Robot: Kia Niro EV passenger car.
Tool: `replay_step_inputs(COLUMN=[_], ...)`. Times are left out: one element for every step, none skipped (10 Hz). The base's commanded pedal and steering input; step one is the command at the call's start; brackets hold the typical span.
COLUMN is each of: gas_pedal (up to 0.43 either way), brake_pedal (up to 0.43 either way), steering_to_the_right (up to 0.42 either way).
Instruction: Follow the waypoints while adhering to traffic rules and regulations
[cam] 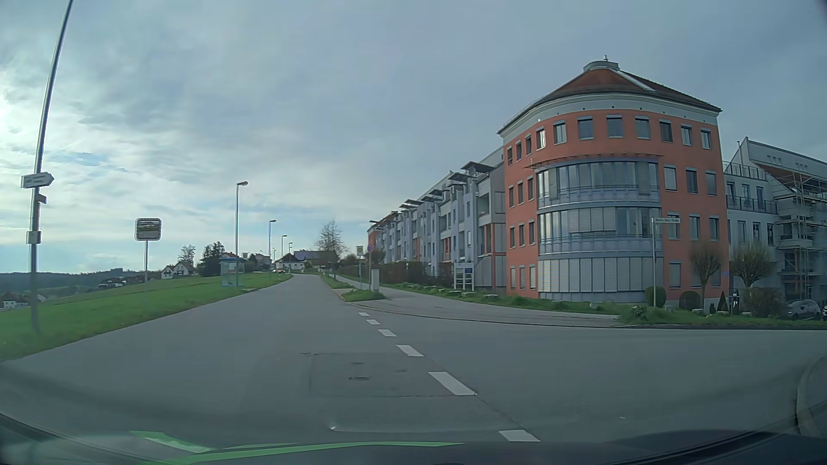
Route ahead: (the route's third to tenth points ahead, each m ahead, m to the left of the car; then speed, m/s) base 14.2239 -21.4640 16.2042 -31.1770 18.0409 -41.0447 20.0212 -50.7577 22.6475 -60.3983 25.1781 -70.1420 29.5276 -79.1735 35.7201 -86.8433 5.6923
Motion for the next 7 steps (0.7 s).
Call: replay_step_inputs(gas_pedal=[0.0,0.0,0.0,0.0,0.0,0.0,0.0], brake_pedal=[0.0,0.0,0.0,0.0,0.0,0.0,0.0], steering_to_the_right=[0.328,0.334,0.338,0.352,0.361,0.37,0.374])
